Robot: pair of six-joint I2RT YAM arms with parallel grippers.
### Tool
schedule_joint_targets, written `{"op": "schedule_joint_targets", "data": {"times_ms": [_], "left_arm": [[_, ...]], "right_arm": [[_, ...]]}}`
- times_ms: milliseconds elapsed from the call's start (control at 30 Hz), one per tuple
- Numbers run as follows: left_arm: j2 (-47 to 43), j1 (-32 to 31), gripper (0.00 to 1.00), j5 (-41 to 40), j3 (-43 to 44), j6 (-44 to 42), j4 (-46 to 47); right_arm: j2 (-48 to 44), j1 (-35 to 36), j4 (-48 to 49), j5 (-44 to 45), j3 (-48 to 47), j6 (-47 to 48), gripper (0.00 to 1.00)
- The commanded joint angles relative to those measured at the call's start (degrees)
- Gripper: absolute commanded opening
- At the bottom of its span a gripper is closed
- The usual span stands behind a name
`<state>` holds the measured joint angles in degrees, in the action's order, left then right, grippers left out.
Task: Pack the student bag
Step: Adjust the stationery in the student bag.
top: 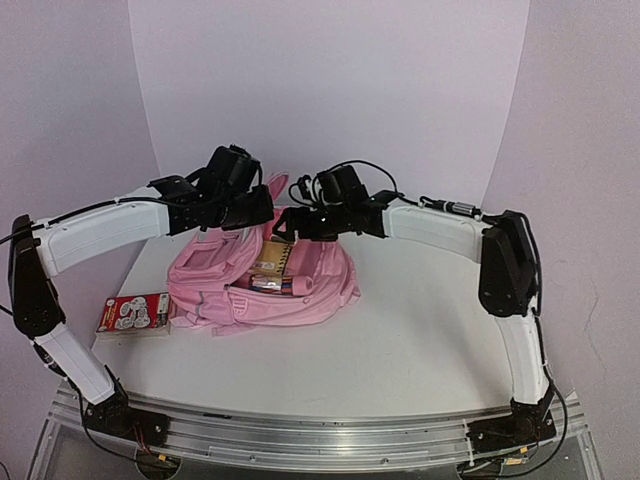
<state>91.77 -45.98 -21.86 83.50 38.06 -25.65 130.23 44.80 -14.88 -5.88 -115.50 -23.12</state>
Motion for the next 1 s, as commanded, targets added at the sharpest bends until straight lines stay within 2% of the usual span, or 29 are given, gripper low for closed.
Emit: {"op": "schedule_joint_targets", "data": {"times_ms": [0,67,167,267,400,600,733,900,967], "left_arm": [[-5.05,0.32,0.00,-1.34,0.44,0.83,8.48],[-5.12,0.37,0.00,-0.93,0.53,0.65,8.51],[-5.20,0.57,0.00,-0.38,0.31,0.34,8.64],[-4.94,0.71,0.00,0.47,0.18,0.39,8.89],[-4.61,0.75,0.00,1.32,0.45,0.19,8.73],[-4.73,0.80,0.00,2.20,0.58,-0.06,8.25],[-4.76,0.80,0.00,2.43,0.51,-0.09,8.25],[-4.67,0.80,0.00,2.54,0.74,-0.53,8.23],[-4.65,0.80,0.00,2.70,0.64,-0.60,8.17]], "right_arm": [[-13.05,0.12,-0.07,-3.33,11.63,3.84,0.90],[-17.99,0.12,-0.19,-7.14,18.50,4.51,0.89],[-22.83,0.10,-1.37,-19.85,26.30,7.91,0.89],[-23.98,0.12,-1.64,-28.91,30.02,10.77,0.89],[-21.11,0.04,-2.57,-28.15,28.85,14.15,0.89],[-14.93,-0.07,-8.48,-22.41,23.31,18.46,0.89],[-11.53,-0.03,-9.37,-24.08,20.52,20.42,0.88],[-8.35,0.03,-9.38,-30.19,16.93,19.13,0.77],[-7.52,0.04,-9.37,-29.57,15.68,17.64,0.59]]}}
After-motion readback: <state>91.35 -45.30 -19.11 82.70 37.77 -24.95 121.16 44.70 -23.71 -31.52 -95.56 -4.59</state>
